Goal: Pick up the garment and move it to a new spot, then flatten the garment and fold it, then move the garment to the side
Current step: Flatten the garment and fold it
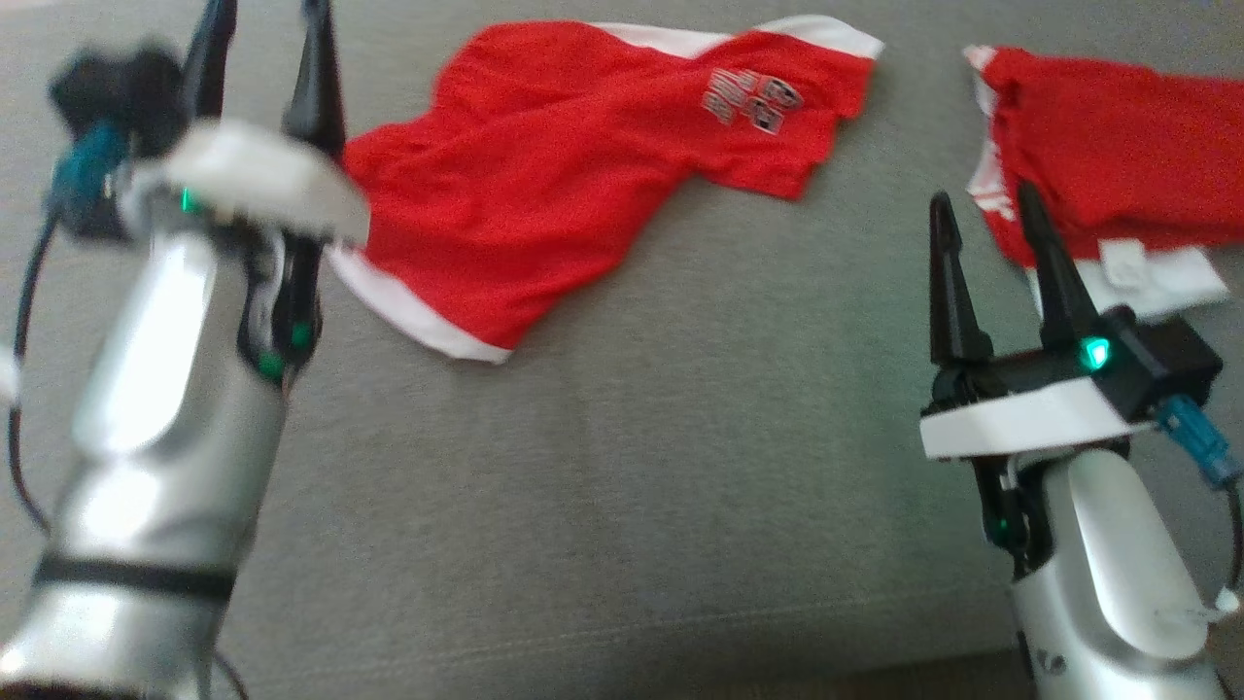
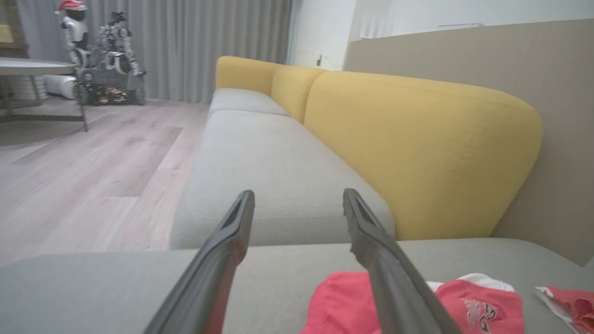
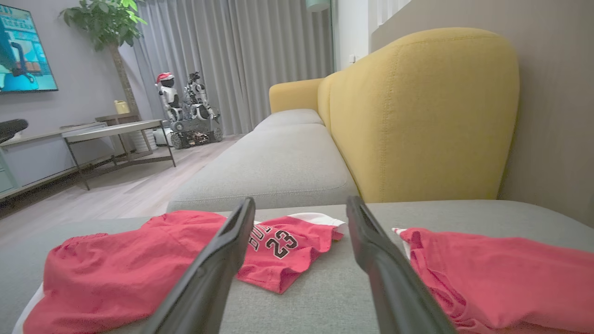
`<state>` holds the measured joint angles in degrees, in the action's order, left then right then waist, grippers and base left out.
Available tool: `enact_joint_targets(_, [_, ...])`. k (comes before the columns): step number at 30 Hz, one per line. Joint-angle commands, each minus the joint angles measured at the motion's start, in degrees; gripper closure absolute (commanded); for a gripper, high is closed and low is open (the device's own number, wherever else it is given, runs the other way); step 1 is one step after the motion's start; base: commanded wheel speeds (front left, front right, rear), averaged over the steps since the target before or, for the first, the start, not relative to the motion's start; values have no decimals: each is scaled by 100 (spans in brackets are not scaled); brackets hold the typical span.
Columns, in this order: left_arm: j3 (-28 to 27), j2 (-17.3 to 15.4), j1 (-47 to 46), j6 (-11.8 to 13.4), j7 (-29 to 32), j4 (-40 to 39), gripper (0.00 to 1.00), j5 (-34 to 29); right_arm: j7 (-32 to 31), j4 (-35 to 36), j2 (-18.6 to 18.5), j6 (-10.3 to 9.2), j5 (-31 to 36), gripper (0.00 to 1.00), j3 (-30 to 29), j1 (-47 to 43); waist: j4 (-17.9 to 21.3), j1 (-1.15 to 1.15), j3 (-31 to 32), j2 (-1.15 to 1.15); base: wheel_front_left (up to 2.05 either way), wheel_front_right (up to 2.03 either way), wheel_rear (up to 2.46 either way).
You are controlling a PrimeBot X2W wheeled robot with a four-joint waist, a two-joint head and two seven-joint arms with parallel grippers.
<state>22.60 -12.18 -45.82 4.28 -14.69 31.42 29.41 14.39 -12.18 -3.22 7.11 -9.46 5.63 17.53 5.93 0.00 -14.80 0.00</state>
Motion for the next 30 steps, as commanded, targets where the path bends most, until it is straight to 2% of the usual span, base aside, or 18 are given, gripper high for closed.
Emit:
enact_joint_targets(1, [-285, -250, 94, -2, -29, -359, 0, -2, 61, 154, 35, 37, 66, 0, 67, -15, -445, 0, 337, 0, 0, 0, 0])
enact_joint_targets(7, [-766, -261, 1614, 51, -30, -1409, 0, 45, -12, 164, 35, 37, 156, 0, -81, -267, -832, 0, 556, 0, 0, 0, 0])
enact_joint_targets(8, [-890, -157, 2063, 62, -30, -1675, 0, 70, -45, 192, 35, 37, 152, 0, -100, -325, -914, 0, 578, 0, 0, 0, 0])
enact_joint_targets(12, [-969, 103, 2685, -27, -30, -1954, 0, 79, -105, 248, 35, 37, 152, 0, -97, -409, -1015, 0, 602, 0, 0, 0, 0])
enact_joint_targets(22, [-1040, 505, 2925, -277, -30, -1897, 0, -182, -198, 336, 35, 37, 132, 0, 39, -378, -925, 0, 586, 0, 0, 0, 0])
enact_joint_targets(30, [-1184, 783, 3005, -422, -30, -1828, 0, -329, -467, 172, 35, 37, -8, 0, 648, -274, -969, 0, 493, 0, 0, 0, 0])
